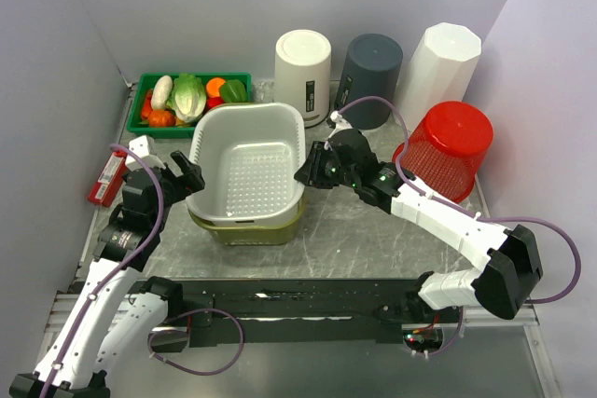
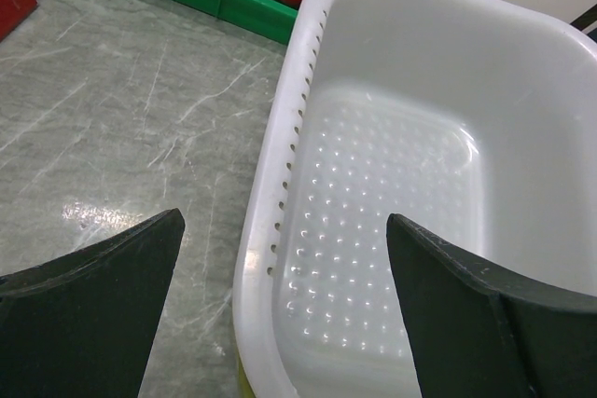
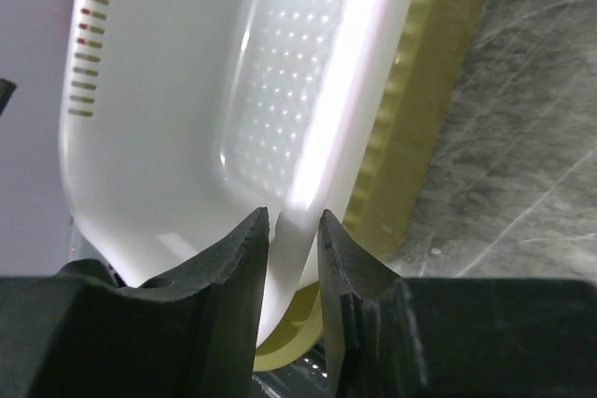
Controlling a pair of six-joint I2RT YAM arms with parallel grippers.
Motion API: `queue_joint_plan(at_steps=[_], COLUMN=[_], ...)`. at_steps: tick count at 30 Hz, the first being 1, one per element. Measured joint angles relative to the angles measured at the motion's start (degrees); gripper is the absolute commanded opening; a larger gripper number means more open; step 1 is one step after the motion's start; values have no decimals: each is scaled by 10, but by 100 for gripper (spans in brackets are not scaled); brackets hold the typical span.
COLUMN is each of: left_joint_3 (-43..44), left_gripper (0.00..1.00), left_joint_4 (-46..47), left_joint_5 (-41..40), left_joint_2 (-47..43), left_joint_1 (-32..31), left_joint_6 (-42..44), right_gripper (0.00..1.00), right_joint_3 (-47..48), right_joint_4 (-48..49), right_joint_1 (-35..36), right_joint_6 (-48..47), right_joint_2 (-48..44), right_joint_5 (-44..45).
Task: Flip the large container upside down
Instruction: Pick up the container from the container.
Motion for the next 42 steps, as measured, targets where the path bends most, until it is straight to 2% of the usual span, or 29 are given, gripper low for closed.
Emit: queue_joint_plan(at_steps=[15,31,36,42], left_joint_3=[0,0,0,0], left_gripper=[96,96,96,97], left_joint_4=[1,7,12,12], left_joint_5=[20,88,113,137], left_joint_2=[16,93,114,129], left_joint_1=[0,0,0,0], left_joint_6=[1,20,28,30], right_gripper=[41,43,52,55], right_joint_3=[-11,-11,-17,-18], right_joint_4=[50,172,236,253], right_joint_1=[-3,-12,-12,-10], right_joint_6=[52,173,219,241], right_joint_2=[11,70,88,99], right_joint_5=[-67,-145,-163,-164])
